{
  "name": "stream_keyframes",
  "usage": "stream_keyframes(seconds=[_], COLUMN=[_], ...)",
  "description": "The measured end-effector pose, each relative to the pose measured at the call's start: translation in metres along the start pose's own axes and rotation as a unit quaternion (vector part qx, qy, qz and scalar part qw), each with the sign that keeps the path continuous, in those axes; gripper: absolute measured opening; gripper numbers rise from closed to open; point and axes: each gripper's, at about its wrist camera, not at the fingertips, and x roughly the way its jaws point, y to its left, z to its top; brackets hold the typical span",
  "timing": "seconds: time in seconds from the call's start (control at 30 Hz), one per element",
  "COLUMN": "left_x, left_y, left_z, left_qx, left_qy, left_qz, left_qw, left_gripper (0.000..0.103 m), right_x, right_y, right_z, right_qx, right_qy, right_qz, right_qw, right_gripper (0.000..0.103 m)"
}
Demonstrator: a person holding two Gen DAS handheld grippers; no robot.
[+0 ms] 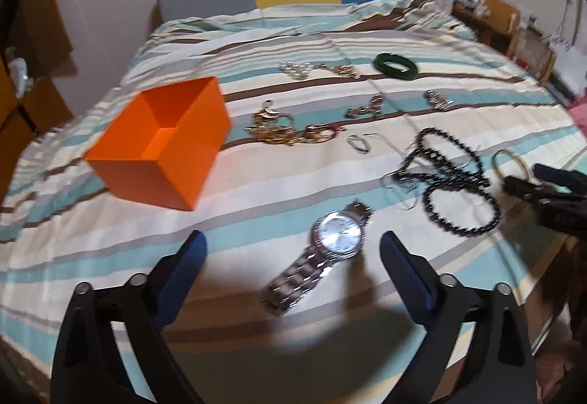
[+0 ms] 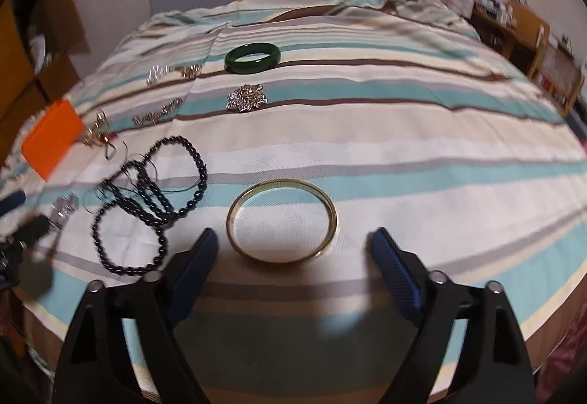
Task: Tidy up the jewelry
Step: 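Move the left tool to the silver watch while the right tool approaches the gold bangle, then close the left tool on the silver watch while the right tool grasps the gold bangle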
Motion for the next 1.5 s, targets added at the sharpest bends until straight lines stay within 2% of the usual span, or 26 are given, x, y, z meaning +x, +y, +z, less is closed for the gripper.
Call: stream_keyframes(seconds=[0.13,0.17,0.4,0.53,0.6,0.67,0.73,0.8,0.83,0.9,1.0,1.17,1.5], left_x=[0.007,0.008,0.023,0.028,0.031,0.032,0.030,0.025,0.023,0.021,0.020,0.010,-0.027], left_y=[-0.006,-0.008,-0.018,-0.014,-0.011,-0.007,-0.008,-0.012,-0.016,-0.020,-0.024,-0.014,0.004], left_z=[0.000,0.000,-0.001,-0.001,-0.001,-0.001,-0.001,-0.003,-0.003,-0.003,-0.004,-0.001,0.017], left_qx=[0.011,0.019,0.042,0.030,0.023,0.012,0.015,0.023,0.030,0.042,0.050,0.018,-0.017], left_qy=[-0.006,-0.009,-0.011,-0.007,0.001,0.009,0.012,0.001,-0.001,-0.004,-0.012,-0.026,-0.071], left_qz=[-0.012,-0.013,-0.014,-0.017,-0.008,-0.020,-0.014,-0.014,-0.019,-0.032,-0.033,-0.053,-0.064], left_qw=[0.9998,0.9997,0.9990,0.9994,0.9997,0.9997,0.9997,0.9996,0.9994,0.9986,0.9982,0.9981,0.9953], left_gripper=[0.090,0.090,0.090,0.090,0.096,0.096,0.092,0.066,0.060,0.037,0.033,0.032,0.032], right_x=[0.005,0.005,0.007,0.005,0.005,0.005,0.003,0.003,0.002,0.002,0.002,-0.002,-0.036], right_y=[0.005,0.007,0.008,0.008,0.007,0.006,0.005,0.005,0.005,0.006,0.005,0.000,0.007], right_z=[0.001,0.002,0.001,0.000,0.000,0.000,-0.001,-0.002,-0.002,-0.003,-0.002,0.000,0.020], right_qx=[-0.015,-0.019,-0.019,-0.015,-0.013,-0.011,-0.010,-0.010,-0.010,-0.010,-0.006,0.013,0.017], right_qy=[-0.011,-0.013,-0.029,-0.036,-0.037,-0.038,-0.040,-0.040,-0.041,-0.042,-0.044,-0.047,-0.085], right_qz=[-0.005,-0.004,-0.004,-0.002,0.000,0.002,0.003,0.003,0.003,0.002,0.003,0.012,0.036], right_qw=[1.000,1.000,0.999,0.999,0.999,0.999,0.999,0.999,0.999,0.999,0.999,0.999,0.996], right_gripper=[0.072,0.063,0.062,0.062,0.062,0.063,0.063,0.063,0.063,0.063,0.062,0.062,0.062])
